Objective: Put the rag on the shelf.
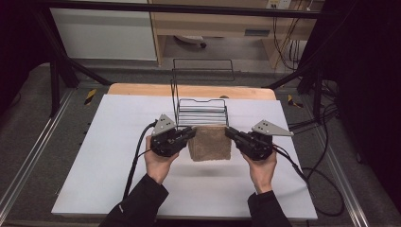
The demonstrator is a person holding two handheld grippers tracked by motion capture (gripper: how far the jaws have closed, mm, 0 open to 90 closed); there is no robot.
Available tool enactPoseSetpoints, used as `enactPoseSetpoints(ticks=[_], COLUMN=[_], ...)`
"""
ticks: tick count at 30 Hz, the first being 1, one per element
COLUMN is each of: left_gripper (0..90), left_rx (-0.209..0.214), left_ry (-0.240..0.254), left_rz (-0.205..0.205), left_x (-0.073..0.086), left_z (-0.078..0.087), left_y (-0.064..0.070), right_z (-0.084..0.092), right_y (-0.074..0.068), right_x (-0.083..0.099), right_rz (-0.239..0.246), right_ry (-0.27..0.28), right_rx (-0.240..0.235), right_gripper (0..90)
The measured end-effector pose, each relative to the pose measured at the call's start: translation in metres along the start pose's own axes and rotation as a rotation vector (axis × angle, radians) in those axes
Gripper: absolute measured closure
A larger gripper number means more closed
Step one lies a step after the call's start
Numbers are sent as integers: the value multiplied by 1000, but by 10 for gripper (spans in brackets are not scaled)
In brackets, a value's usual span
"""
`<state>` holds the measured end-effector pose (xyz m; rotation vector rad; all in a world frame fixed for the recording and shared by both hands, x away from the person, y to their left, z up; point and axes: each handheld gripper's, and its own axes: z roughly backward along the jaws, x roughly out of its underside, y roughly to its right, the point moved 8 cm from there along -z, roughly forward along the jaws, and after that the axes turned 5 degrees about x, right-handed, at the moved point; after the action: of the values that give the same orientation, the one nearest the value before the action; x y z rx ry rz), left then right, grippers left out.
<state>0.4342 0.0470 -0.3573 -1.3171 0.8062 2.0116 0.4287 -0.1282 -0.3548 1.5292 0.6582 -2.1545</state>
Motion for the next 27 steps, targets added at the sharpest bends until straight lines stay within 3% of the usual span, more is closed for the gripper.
enactPoseSetpoints(ticks=[27], left_gripper=[819], left_rx=[-16], left_ry=[74], left_rz=[-30], left_x=[-41], left_z=[11], left_y=[-11], right_z=[-4], right_y=[-6], right_x=[-40], right_rz=[6], right_ry=[92], right_rx=[15], right_gripper=[868])
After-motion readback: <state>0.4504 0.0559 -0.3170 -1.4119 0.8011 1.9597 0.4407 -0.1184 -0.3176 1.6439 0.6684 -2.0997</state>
